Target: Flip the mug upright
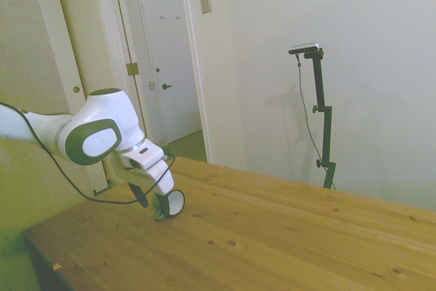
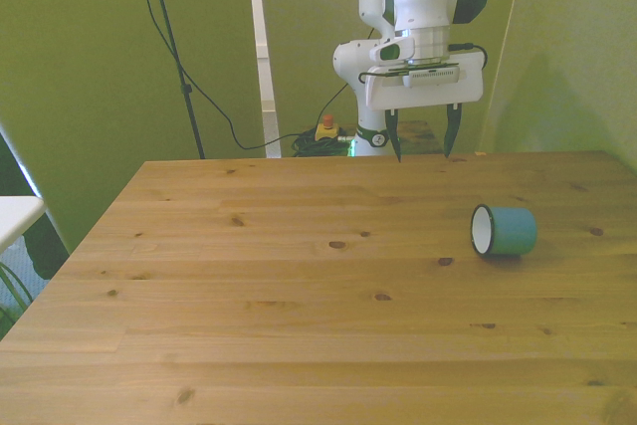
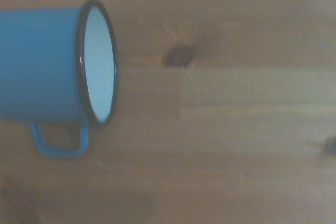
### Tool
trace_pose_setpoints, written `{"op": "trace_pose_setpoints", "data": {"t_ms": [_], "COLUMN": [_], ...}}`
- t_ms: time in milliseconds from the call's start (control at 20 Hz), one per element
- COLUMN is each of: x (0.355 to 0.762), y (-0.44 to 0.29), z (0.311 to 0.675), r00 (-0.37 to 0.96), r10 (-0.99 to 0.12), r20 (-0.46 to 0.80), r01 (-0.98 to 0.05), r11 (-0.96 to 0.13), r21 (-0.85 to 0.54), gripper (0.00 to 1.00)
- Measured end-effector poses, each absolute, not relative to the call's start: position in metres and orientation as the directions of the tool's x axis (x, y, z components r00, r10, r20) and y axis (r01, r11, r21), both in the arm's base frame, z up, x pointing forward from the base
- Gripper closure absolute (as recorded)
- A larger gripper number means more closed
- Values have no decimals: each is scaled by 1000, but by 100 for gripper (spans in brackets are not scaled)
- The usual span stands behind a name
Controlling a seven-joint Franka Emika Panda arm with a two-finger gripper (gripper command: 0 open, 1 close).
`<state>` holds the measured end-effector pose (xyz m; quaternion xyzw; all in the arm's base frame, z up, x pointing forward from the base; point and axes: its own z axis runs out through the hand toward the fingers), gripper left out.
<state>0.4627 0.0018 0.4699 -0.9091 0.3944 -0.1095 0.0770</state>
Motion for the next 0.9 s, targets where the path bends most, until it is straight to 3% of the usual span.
{"op": "trace_pose_setpoints", "data": {"t_ms": [200, 550, 900], "x": [530, 537, 551], "y": [17, 13, -11], "z": [478, 472, 430], "r00": [677, 700, 768], "r10": [-727, -710, -638], "r20": [114, 72, -49], "r01": [-687, -659, -583], "r11": [-680, -682, -666], "r21": [-255, -316, -465], "gripper": [0, 0, 0]}}
